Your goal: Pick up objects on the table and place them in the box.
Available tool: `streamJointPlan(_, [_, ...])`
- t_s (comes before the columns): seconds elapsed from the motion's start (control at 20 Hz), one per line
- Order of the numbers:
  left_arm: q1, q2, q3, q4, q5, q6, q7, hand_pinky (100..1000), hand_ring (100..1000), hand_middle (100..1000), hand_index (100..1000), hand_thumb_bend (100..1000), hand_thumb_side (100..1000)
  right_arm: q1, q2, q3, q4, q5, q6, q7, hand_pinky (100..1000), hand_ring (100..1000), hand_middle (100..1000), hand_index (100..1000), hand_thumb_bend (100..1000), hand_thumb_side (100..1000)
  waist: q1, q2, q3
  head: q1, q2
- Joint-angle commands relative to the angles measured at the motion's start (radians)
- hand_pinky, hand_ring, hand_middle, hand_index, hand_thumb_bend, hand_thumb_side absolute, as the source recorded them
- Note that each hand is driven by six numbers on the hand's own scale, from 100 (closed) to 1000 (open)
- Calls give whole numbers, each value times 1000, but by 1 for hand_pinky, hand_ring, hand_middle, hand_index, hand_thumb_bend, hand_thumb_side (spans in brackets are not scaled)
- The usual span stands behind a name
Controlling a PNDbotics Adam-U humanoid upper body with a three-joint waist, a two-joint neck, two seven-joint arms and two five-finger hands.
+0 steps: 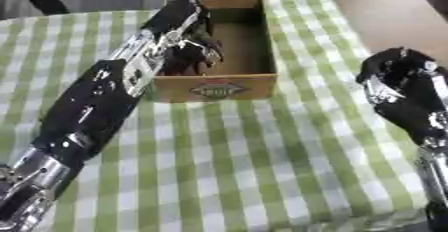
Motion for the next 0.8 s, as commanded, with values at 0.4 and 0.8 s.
streamJointPlan(0.4, [-17,17,22,-8,-7,-29,-183,666,649,709,798,873,455,-9,-8,-5,-4,7,0,5,571,519,515,578,136,190,-5,-19,2,-3,-6])
streamJointPlan(0.8, [-30,51,38,-61,34,-40,-254,674,651,718,799,883,481,-3,-8,-8,-1,6,0,3,571,519,515,578,134,191,-8,-27,9,-9,-1])
